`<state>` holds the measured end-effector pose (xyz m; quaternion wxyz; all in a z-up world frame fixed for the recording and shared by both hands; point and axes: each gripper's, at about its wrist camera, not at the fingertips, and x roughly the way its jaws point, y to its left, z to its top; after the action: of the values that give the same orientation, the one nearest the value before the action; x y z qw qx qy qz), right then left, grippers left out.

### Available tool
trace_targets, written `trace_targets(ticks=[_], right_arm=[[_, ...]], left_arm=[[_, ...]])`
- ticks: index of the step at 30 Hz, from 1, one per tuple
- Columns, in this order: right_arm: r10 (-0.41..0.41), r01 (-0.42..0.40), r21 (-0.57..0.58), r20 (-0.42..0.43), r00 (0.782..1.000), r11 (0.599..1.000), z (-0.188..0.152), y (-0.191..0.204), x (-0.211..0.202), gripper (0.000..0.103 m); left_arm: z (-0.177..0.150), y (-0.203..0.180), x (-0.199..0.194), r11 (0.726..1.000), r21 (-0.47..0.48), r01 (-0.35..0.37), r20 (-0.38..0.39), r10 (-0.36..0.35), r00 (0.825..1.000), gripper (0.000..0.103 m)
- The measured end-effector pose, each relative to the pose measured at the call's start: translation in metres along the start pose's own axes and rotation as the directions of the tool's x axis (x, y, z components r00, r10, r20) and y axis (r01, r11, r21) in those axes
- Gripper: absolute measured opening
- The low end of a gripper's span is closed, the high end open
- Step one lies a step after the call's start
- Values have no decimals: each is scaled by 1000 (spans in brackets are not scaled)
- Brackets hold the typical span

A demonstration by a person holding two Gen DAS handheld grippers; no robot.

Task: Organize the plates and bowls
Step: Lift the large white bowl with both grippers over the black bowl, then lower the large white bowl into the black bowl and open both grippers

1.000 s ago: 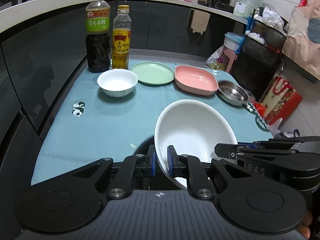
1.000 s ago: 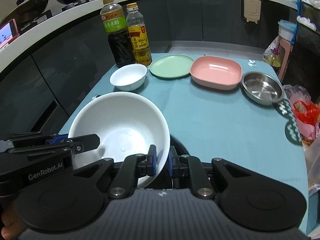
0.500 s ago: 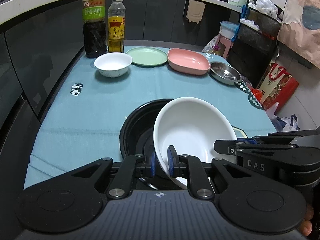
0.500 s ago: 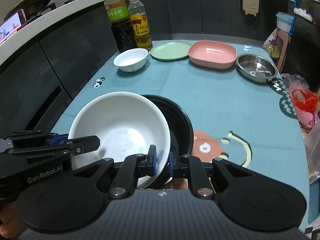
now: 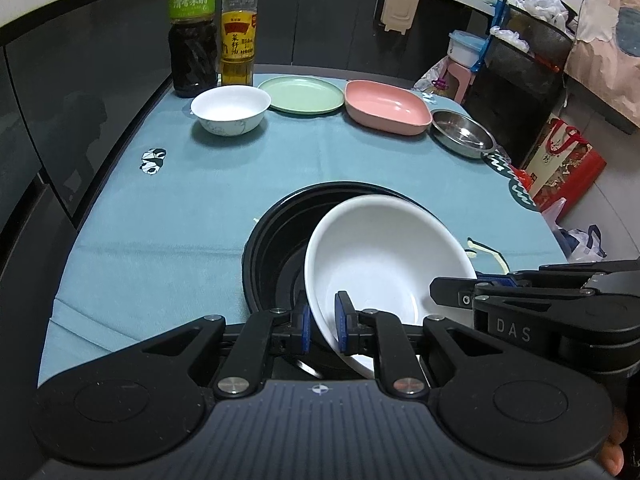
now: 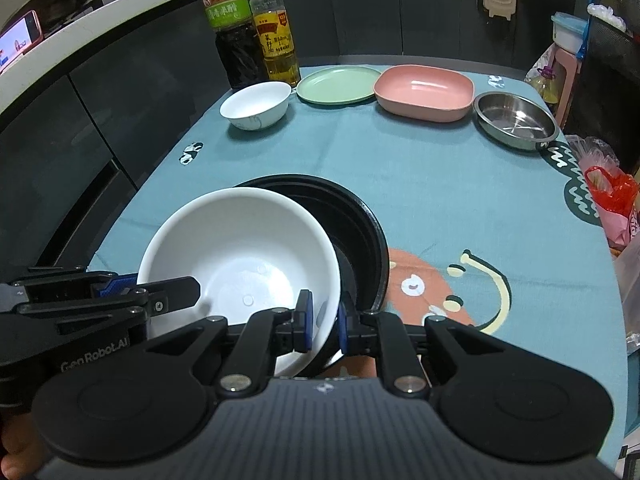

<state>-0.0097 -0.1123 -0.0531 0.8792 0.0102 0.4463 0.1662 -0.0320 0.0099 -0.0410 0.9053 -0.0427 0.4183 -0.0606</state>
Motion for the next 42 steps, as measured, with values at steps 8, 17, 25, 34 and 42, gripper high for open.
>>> trace_targets(ticks=[8, 17, 25, 34, 42], right_arm=[[-3, 3, 7, -35, 999, 1000, 4, -1, 14, 11], [-21, 22, 15, -31, 999, 1000, 5, -4, 20, 11], [-14, 15, 25, -28, 1000, 1000, 7, -6, 22, 11], [-15, 14, 35, 5, 1000, 999, 12, -10, 12, 11], [-23, 21, 40, 43, 999, 999, 24, -15, 8, 11]], left_arm=[[3, 4, 13, 1000, -8, -9, -29, 9, 1000, 12], [5, 4, 21, 1000, 6, -30, -28, 30, 999, 12], [8, 8, 16, 997, 17, -70, 9, 69, 998, 13], [17, 19, -5, 997, -7, -75, 86, 75, 993, 16], [36, 41, -6, 991, -82, -103, 128, 113, 985, 17]])
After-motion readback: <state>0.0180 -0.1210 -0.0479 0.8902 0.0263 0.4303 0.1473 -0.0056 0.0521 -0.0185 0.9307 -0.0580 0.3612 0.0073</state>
